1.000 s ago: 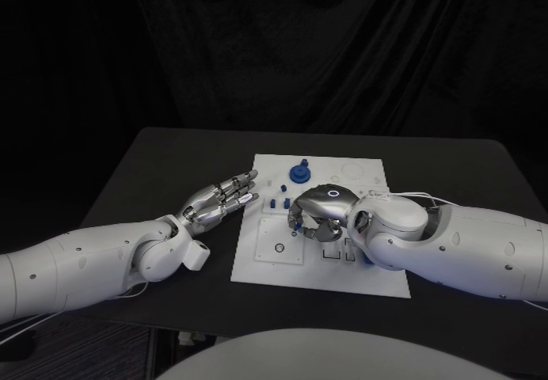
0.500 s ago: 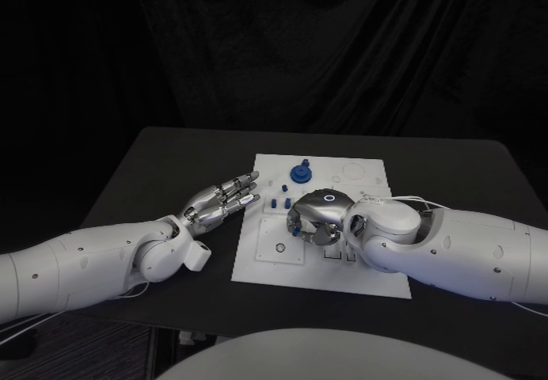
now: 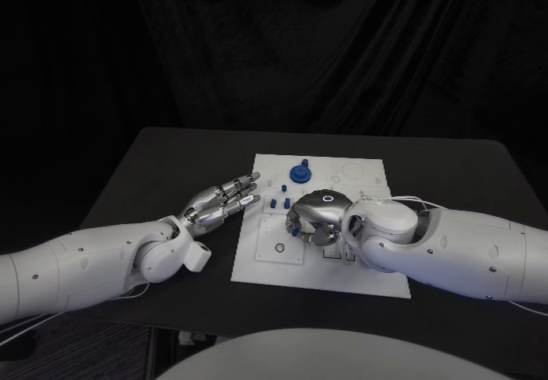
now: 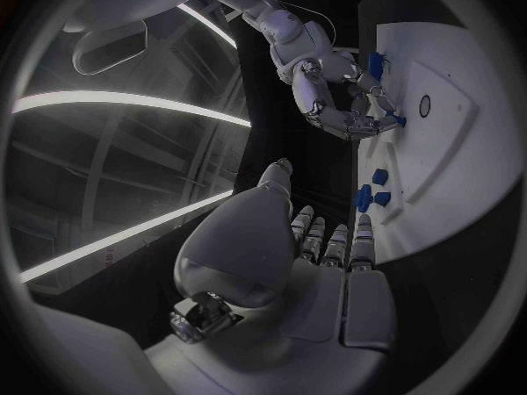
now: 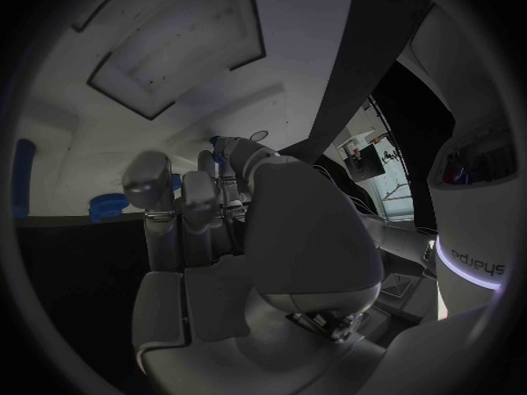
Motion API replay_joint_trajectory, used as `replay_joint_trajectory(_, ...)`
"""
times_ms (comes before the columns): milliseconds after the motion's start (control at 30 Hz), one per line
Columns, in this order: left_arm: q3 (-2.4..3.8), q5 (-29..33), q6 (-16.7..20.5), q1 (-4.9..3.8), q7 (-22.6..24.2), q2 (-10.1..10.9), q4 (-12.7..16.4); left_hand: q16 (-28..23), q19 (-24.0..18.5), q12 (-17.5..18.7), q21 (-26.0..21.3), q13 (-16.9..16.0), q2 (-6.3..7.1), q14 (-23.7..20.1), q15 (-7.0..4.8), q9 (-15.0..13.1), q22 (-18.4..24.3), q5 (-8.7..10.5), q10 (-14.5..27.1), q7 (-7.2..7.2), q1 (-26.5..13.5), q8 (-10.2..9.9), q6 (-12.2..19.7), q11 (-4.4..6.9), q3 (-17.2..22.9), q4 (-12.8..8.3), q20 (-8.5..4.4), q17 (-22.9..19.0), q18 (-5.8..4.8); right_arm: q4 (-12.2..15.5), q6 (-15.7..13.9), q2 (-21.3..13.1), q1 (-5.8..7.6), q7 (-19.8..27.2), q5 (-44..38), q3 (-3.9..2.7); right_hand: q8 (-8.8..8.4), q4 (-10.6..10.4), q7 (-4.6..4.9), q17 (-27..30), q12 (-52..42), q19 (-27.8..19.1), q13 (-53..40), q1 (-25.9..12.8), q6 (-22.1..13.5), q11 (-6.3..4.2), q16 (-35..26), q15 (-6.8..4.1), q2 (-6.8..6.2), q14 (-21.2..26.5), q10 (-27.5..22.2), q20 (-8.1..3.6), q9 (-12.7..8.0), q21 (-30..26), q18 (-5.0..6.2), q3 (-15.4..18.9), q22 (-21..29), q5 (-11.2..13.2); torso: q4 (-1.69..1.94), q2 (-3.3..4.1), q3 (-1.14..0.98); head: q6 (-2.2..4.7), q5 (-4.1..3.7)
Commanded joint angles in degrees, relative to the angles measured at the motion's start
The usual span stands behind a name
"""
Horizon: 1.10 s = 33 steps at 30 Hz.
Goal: Assemble the parts on the task board
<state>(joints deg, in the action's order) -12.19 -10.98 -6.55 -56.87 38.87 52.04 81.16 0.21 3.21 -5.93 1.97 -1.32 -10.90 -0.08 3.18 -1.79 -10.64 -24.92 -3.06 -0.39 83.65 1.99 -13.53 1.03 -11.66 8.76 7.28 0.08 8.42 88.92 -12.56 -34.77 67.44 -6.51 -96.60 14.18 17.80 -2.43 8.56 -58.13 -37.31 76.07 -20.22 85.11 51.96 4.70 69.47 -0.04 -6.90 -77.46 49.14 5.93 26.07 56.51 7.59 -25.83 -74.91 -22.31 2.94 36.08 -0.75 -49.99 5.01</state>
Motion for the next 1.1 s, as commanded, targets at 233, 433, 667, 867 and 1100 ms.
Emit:
replay_joint_trajectory(233,0.05,0.35,-1.04,0.23,4.04,-0.35,-0.16,-0.21,0.23,0.26,-0.03,0.08,-0.4,0.08,0.43,-0.13,0.05,-0.4,0.15,0.53,0.31,-0.06,-0.52,0.28,0.34,-0.52,0.5,-0.08,-0.2,-0.12,1.97,0.43,-0.59,-0.69,-0.51,-0.03,-2.35,-0.52,0.29,1.43,1.32,-1.06,0.44,-1.04,-3.07,0.45,-1.18,0.61,-0.52,1.16,-1.78,0.4,-0.9,-2.19,-0.52,-0.18,-5.58,2.58,-0.01,-0.01,-0.01,-0.01,-0.12)
replay_joint_trajectory(433,0.05,0.35,-1.07,0.37,4.01,-0.43,-0.28,-0.21,0.24,0.3,-0.02,0.08,-0.43,0.08,0.46,-0.16,0.06,-0.4,0.19,0.65,0.35,-0.02,-0.76,0.28,0.4,-0.58,0.53,-0.08,-0.2,-0.29,1.6,0.24,-0.84,-0.29,-0.51,-0.03,-6.44,-2.51,-1.03,4.0,3.4,-3.26,0.99,-3.36,-8.98,2.59,-2.66,2.47,-1.97,3.43,-9.52,1.82,-3.49,-6.73,-0.05,1.12,-4.34,8.8,-0.01,-0.02,-0.01,-0.01,-0.02)
replay_joint_trajectory(667,0.05,0.35,-0.96,0.54,4.15,-0.34,-0.31,-0.21,0.23,0.32,-0.02,0.09,-0.42,0.08,0.45,-0.18,0.11,-0.27,0.21,0.75,0.33,0.01,-0.87,0.27,0.42,-0.62,0.55,-0.08,-0.18,-0.27,-0.61,-0.62,-0.87,0.25,-0.51,-0.05,-7.84,-3.14,-1.59,7.7,1.73,-6.12,0.07,-2.16,-11.22,3.65,-4.1,3.31,-1.88,7.44,-19.08,3.08,-5.66,-12.36,0.9,3.97,-3.13,10.35,-0.01,-0.01,-0.01,-0.01,0.05)
replay_joint_trajectory(867,0.06,0.35,-0.92,0.7,4.21,-0.12,-0.25,-0.21,0.23,0.34,-0.02,0.09,-0.42,0.08,0.43,-0.17,0.12,-0.24,0.23,0.76,0.31,0.01,-0.85,0.26,0.42,-0.62,0.54,-0.08,-0.17,1.15,-4.94,-2.98,-0.01,1.03,-0.52,-0.24,-7.98,-4.81,-1.98,9.7,-0.74,-7.37,-0.3,-0.08,-12.25,4.31,-3.92,3.55,-2.02,9.66,-25.85,3.35,-6.94,-14.68,1.24,7.12,-3.05,10.25,-0.02,-0.02,-0.02,-0.01,-0.16)
replay_joint_trajectory(1100,0.06,0.35,-0.79,0.78,4.29,0.25,-0.13,-0.21,0.23,0.34,-0.02,0.09,-0.42,0.08,0.43,-0.17,0.12,-0.24,0.23,0.76,0.31,0.01,-0.85,0.26,0.42,-0.62,0.54,-0.08,-0.17,4.31,-6.57,-7.08,4.19,0.26,0.75,-0.45,-7.87,-9.29,-2.94,10.12,-1.83,-6.58,1.2,2.5,-12.4,4.7,-2.82,3.55,-3.06,9.38,-29.41,3.37,-8.13,-13.96,1.06,9.92,-3.44,10.29,-0.01,-0.02,-0.01,-0.01,-0.11)
